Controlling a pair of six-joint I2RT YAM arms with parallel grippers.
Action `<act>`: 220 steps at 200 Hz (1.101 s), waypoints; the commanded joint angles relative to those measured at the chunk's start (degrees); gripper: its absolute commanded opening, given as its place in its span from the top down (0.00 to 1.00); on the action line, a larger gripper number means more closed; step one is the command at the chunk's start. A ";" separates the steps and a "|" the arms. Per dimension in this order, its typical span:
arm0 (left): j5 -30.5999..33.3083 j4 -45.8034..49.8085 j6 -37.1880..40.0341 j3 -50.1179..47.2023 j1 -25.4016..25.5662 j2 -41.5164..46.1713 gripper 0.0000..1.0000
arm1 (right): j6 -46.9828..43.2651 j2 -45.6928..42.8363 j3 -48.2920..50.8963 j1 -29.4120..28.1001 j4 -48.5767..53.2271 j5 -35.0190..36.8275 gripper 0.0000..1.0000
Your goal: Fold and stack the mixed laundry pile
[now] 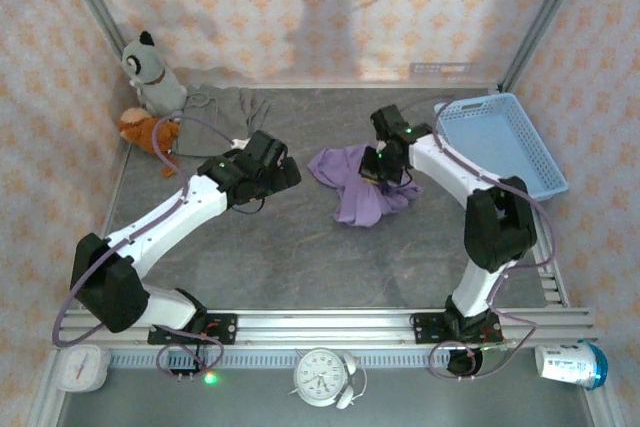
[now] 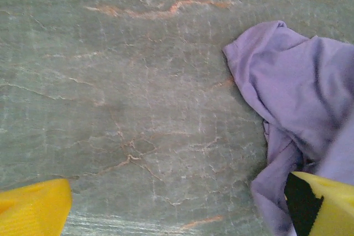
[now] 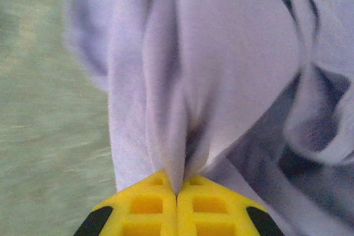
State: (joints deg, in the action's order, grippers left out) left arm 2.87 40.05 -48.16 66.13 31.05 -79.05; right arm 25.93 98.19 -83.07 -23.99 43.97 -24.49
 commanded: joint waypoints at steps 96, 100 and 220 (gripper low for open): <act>7.26 1.28 -1.90 -3.19 -7.85 8.45 0.00 | 2.84 -16.60 -6.11 7.07 4.99 -3.06 0.69; 6.63 1.13 -1.67 -3.32 -7.84 8.45 0.00 | 2.60 -15.99 -3.99 8.26 4.94 -2.24 0.69; -6.10 -6.69 6.07 -5.49 5.05 -10.57 0.10 | 1.95 -18.27 23.66 2.74 2.76 -0.25 0.35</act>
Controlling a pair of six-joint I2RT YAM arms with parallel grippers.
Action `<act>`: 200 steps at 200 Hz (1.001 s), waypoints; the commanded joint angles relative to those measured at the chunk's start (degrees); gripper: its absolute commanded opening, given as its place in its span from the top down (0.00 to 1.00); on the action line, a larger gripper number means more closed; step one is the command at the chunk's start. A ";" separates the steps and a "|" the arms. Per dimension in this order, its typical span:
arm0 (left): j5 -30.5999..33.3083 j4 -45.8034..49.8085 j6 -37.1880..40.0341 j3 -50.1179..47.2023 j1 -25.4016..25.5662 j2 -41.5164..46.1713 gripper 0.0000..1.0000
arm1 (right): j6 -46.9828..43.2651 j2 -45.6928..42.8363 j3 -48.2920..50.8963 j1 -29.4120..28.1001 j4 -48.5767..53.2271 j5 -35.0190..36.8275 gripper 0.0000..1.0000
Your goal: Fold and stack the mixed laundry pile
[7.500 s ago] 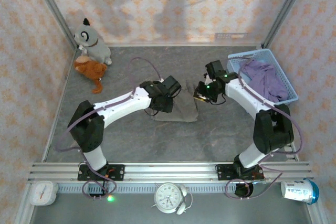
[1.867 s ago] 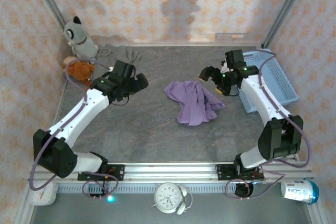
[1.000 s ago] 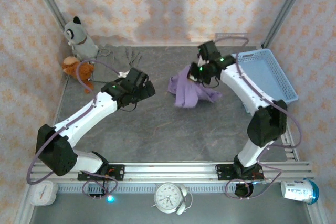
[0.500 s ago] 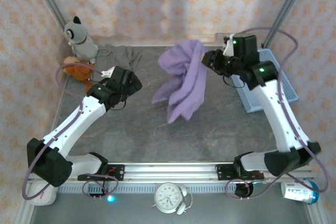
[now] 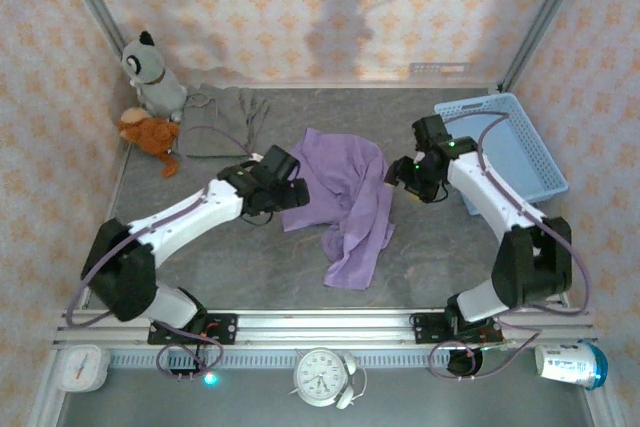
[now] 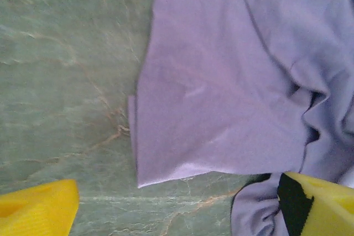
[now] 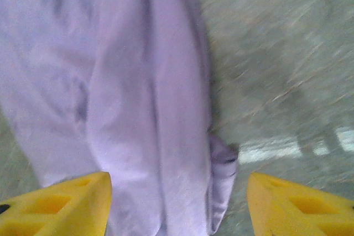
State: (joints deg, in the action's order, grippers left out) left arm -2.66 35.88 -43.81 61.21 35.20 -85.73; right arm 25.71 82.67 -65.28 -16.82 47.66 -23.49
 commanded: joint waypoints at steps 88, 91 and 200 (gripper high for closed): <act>3.63 -1.82 -0.34 3.13 1.89 -18.19 0.38 | 1.71 1.32 19.13 -14.25 -13.44 -2.67 0.38; 3.58 -1.96 -0.53 3.13 1.89 -18.51 0.41 | 1.67 1.60 19.07 -14.28 -13.73 -2.66 0.40; 13.34 8.51 3.95 9.99 -6.18 -4.53 1.00 | -9.76 -3.84 -3.69 7.08 6.37 13.34 1.00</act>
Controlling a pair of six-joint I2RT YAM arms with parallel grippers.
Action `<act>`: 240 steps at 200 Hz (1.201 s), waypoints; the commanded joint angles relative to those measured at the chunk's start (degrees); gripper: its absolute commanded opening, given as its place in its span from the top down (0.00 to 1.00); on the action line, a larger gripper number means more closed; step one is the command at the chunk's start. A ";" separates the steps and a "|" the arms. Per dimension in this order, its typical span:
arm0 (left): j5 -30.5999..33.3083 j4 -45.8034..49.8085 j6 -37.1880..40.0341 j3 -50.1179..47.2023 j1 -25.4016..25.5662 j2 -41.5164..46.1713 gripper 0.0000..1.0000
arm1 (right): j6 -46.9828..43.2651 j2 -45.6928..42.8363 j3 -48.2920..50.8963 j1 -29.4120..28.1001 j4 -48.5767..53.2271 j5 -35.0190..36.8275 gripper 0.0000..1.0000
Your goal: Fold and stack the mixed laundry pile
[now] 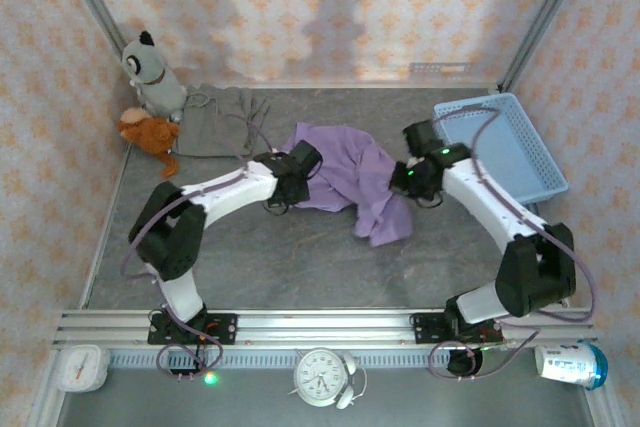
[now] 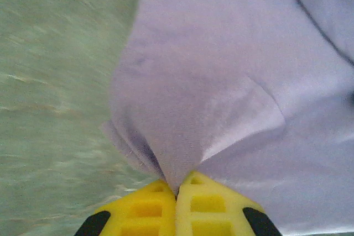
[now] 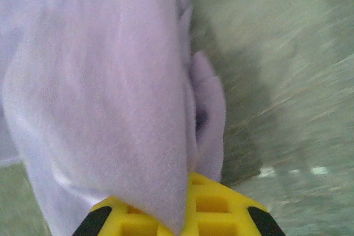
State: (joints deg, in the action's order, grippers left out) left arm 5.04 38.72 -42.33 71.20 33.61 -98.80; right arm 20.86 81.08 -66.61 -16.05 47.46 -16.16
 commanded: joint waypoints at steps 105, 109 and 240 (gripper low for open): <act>-1.46 3.75 2.22 -11.46 -6.53 11.97 1.00 | -4.61 1.42 4.11 5.16 2.20 1.59 0.34; -1.39 3.58 2.10 -11.58 -6.52 11.97 1.00 | -4.68 0.47 5.34 4.33 2.44 1.69 0.34; -1.75 2.42 0.31 -11.07 -5.74 7.16 1.00 | 3.61 4.18 21.04 0.41 -13.32 -0.77 0.52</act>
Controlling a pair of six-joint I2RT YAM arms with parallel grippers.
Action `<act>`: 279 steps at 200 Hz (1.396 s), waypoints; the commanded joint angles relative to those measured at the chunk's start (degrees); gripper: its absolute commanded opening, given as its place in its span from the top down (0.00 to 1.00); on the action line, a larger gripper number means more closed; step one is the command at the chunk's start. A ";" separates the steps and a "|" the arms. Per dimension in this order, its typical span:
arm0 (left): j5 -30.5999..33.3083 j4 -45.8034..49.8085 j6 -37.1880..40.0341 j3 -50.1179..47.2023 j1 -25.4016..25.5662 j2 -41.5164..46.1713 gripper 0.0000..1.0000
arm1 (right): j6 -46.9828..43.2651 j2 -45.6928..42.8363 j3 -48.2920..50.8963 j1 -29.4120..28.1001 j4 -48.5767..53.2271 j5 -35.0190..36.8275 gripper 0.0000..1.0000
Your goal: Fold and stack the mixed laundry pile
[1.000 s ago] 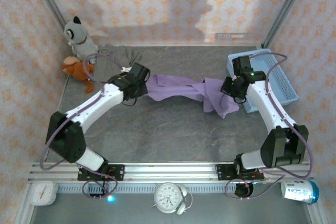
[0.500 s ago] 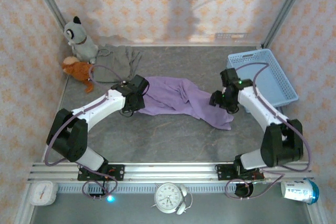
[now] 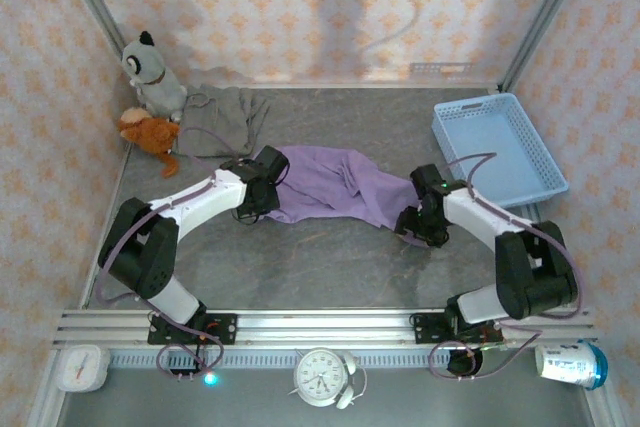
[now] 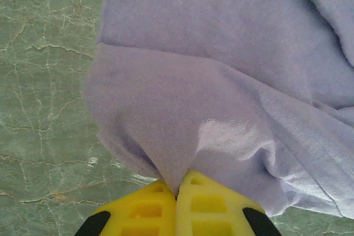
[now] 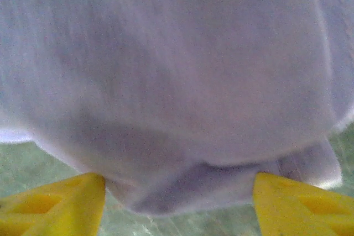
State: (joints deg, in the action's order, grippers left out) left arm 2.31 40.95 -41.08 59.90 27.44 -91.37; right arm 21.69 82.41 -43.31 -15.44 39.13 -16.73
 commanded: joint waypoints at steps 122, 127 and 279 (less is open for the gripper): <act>8.86 8.49 9.39 14.76 -2.60 11.86 1.00 | -2.58 -9.26 -43.42 8.23 18.56 2.28 1.00; 8.79 8.97 10.00 16.39 -3.35 12.48 1.00 | -2.98 -8.14 -46.71 8.61 19.16 2.06 1.00; -9.67 2.18 3.85 11.79 -18.09 18.59 1.00 | -3.09 -4.57 -49.35 12.19 13.02 1.57 1.00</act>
State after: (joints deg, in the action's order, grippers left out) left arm 1.10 45.43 -31.68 82.11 9.26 -70.61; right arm 15.62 77.25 -102.65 -3.57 56.51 -12.56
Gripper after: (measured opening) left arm 0.040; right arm 0.050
